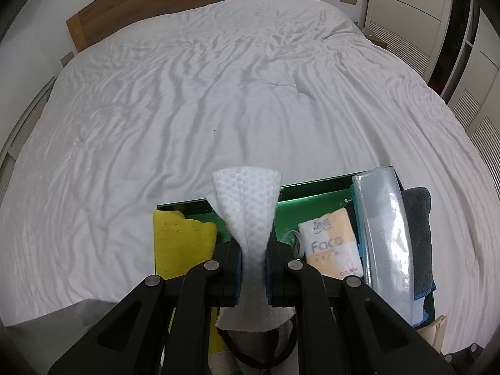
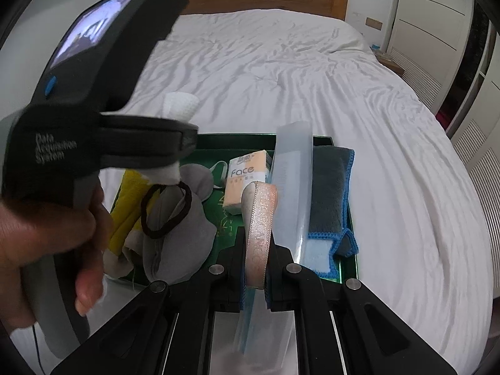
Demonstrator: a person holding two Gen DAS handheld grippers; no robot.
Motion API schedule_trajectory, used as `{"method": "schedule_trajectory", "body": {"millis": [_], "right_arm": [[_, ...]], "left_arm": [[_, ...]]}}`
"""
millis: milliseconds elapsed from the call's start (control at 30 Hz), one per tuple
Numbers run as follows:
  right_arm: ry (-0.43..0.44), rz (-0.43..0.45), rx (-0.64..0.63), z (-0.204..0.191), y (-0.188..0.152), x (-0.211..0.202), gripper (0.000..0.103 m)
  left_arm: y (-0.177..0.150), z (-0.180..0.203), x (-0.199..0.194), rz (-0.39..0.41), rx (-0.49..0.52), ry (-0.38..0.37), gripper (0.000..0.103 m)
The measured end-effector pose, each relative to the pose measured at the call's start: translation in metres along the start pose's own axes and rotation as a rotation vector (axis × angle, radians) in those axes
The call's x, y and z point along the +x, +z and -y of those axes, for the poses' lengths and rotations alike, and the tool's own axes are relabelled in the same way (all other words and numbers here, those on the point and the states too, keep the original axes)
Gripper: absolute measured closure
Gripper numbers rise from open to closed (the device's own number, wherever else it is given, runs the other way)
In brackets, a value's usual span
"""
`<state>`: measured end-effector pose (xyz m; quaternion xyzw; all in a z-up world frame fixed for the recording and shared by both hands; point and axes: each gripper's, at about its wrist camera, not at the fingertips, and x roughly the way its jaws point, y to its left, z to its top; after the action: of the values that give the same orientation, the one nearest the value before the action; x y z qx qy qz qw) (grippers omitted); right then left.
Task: Organize soft objects
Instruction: 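Lower the cloth and sponge into the tray and open both grippers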
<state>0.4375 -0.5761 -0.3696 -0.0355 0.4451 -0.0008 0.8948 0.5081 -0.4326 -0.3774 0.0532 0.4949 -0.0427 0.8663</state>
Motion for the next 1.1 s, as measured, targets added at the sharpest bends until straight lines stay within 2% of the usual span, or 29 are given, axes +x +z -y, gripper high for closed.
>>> {"method": "schedule_trajectory", "body": {"millis": [400,1100], "right_arm": [[-0.030,0.006,0.009,0.013,0.011,0.010,0.095],[-0.070,-0.040,0.004,0.017,0.035,0.047,0.093]], "left_arm": [[0.002,0.002,0.001,0.001,-0.002,0.012,0.094],[0.004,-0.017,0.027,-0.054,-0.045,0.053,0.093]]}}
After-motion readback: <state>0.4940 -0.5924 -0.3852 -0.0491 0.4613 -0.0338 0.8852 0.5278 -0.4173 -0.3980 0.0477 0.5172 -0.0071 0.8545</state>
